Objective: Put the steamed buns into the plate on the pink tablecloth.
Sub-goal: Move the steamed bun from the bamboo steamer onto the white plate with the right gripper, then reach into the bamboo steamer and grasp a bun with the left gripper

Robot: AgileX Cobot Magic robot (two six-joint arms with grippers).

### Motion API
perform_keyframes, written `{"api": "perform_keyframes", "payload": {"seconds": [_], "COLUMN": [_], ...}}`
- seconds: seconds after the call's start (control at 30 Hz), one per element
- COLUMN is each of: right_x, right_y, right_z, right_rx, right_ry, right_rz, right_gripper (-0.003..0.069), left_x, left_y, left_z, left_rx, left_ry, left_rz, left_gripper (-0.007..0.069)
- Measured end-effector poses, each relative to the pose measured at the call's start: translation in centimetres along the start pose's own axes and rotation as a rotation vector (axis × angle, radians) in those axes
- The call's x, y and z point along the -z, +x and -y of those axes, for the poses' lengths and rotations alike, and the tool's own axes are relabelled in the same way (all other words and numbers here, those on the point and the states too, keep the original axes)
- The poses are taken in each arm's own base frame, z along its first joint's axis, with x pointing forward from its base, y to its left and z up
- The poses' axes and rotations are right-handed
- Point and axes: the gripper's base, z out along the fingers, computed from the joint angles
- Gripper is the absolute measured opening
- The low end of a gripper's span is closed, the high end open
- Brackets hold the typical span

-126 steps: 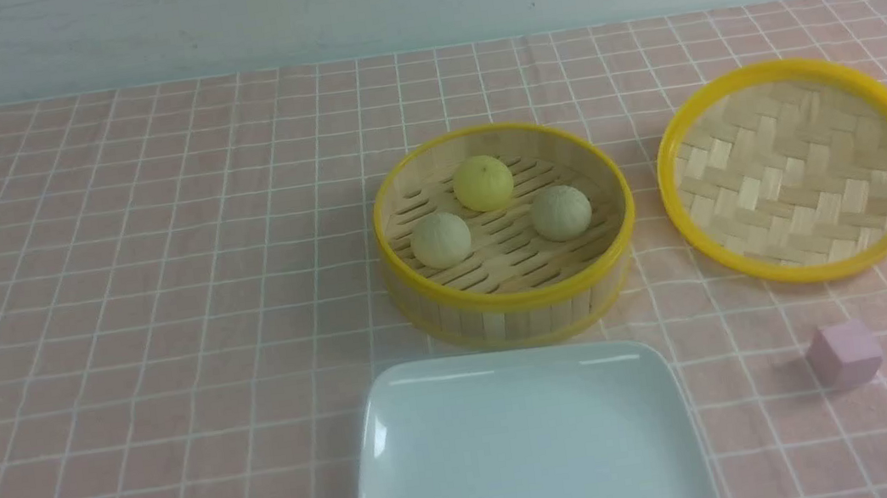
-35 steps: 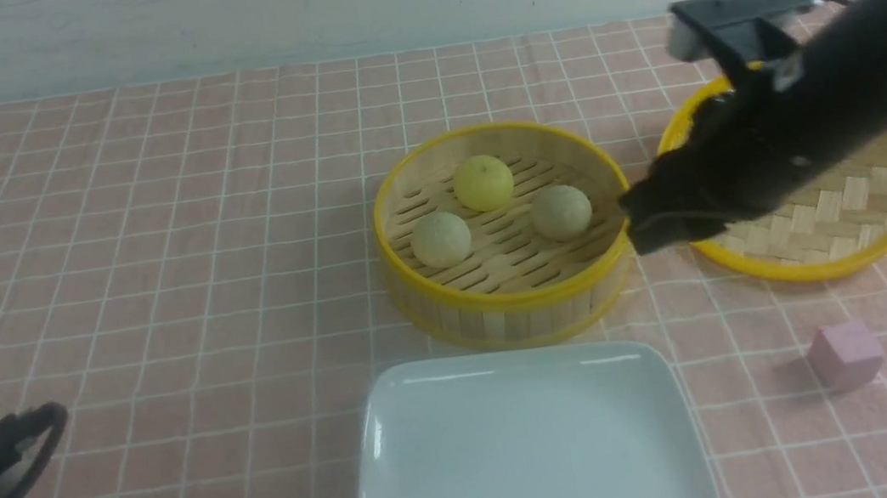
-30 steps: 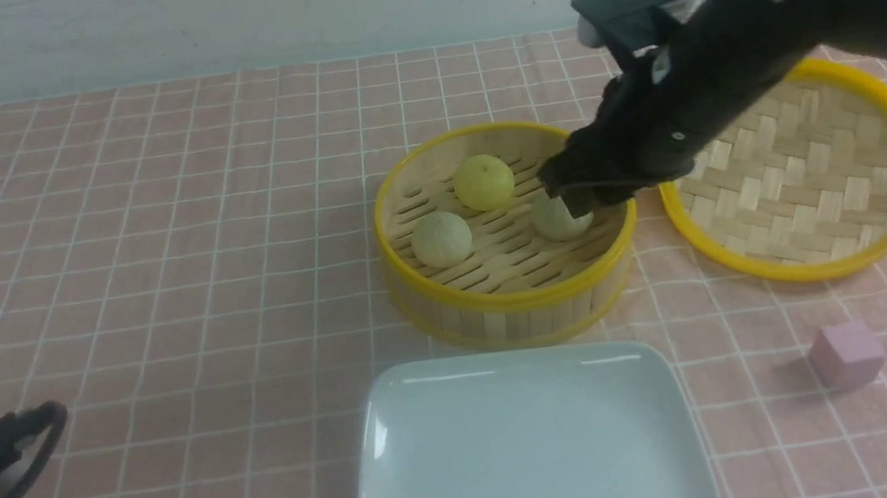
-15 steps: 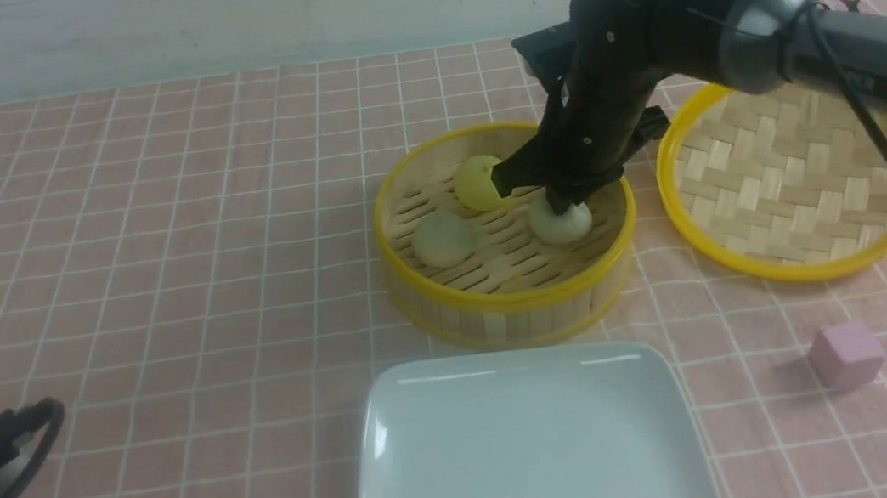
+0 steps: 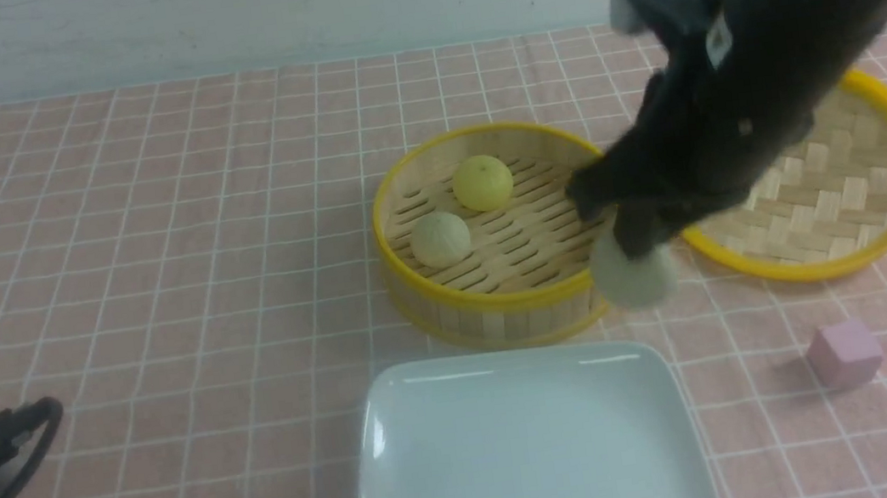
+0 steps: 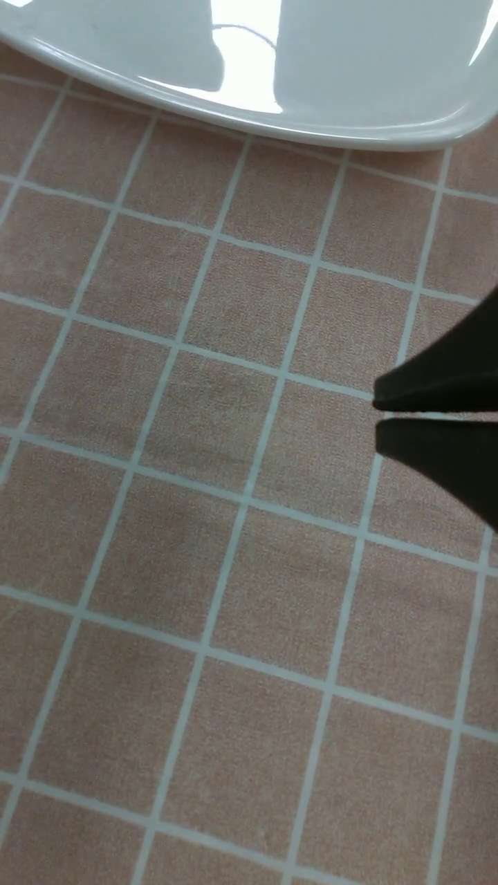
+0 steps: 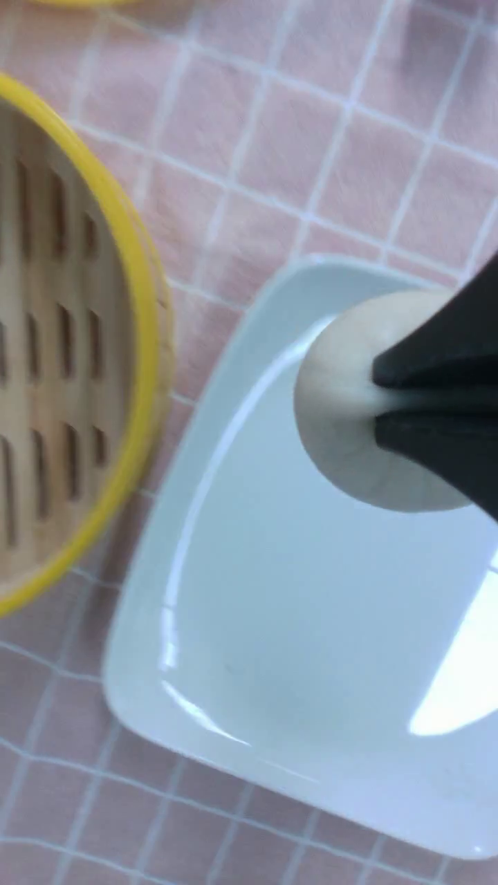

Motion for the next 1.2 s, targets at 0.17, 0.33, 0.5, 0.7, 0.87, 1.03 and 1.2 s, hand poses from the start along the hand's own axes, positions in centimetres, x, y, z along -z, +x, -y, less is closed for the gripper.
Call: {"api": "perform_keyframes", "payload": {"seconds": [0.17, 0.33, 0.5, 0.7, 0.87, 1.03, 1.2], "right_x": [-5.3, -9.0, -7.6, 0.8, 10.4, 14.6, 13.8], "right_y": [4.3, 5.9, 5.4, 4.8, 9.8, 17.0, 22.4], "right_z": [-0.4, 0.6, 0.4, -0.1, 1.8, 3.6, 5.3], "right_rx": [-0.003, -0.028, 0.002, 0.129, 0.195, 0.135, 0.144], "right_ry": [-0.008, 0.008, 0.005, 0.042, 0.159, 0.109, 0.022], "right_rz": [0.004, 0.052, 0.086, 0.175, 0.227, 0.359, 0.630], "right_gripper": [0.0072, 0.0274, 0.0414, 0.0266, 0.0012, -0.0013, -0.0013], "left_x": [0.0, 0.0, 0.0, 0.0, 0.0, 0.5, 0.5], "left_y": [0.0, 0.0, 0.0, -0.1, -0.4, -2.0, -5.9], "left_z": [0.0, 0.0, 0.0, 0.0, 0.3, 3.0, 8.8], "left_rx": [0.001, 0.002, 0.003, 0.002, 0.002, -0.061, -0.223], "left_ry": [0.000, 0.000, 0.002, 0.002, 0.029, 0.206, 0.420], "left_rz": [0.000, 0.000, 0.004, 0.006, 0.036, 0.030, -0.038], "left_gripper": [0.0050, 0.0058, 0.0062, 0.0069, 0.0072, 0.0072, 0.0073]}}
